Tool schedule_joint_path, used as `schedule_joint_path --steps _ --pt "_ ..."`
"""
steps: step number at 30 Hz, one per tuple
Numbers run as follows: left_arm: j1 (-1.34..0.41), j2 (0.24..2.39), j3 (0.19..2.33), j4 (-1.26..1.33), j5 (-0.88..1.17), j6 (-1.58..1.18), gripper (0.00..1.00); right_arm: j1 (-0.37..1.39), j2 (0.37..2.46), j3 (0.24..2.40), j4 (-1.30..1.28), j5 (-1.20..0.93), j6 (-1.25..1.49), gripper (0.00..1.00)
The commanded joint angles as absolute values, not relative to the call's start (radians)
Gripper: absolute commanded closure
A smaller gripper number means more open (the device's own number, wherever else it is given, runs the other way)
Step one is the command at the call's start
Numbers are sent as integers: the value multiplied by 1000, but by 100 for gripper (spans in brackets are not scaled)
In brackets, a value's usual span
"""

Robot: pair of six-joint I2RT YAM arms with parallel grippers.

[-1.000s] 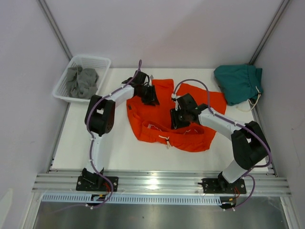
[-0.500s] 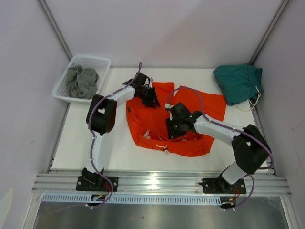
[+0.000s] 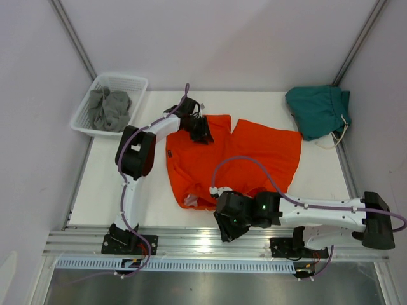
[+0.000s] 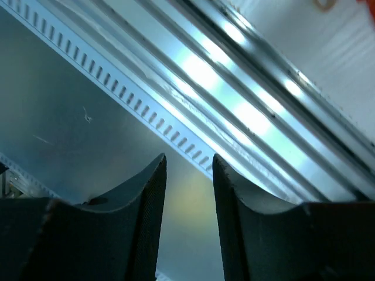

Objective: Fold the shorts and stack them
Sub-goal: Flatten the shorts out

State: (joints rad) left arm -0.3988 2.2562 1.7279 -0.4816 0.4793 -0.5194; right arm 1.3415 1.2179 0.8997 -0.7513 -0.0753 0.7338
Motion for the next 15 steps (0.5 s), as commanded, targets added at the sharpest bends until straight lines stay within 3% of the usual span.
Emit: schedule_joint_path --steps 1,3,6,7,10,15 --pt "-397 2264 1764 -485 500 -535 62 1385 1171 943 -851 59 853 60" --pt "-397 2266 1767 -488 500 -537 62 1343 1131 969 -851 110 833 56" --pt "-397 2266 1767 -488 502 -540 62 1235 1146 979 -806 117 720 41" --pt "-397 2267 1770 -488 502 -535 62 1232 1178 991 -796 135 644 30" --pt "-396 2270 1779 -494 508 -532 62 1236 1242 1011 -758 170 479 13" --pt "-393 2290 1813 -517 512 -525 62 1262 1318 1019 -694 181 240 7"
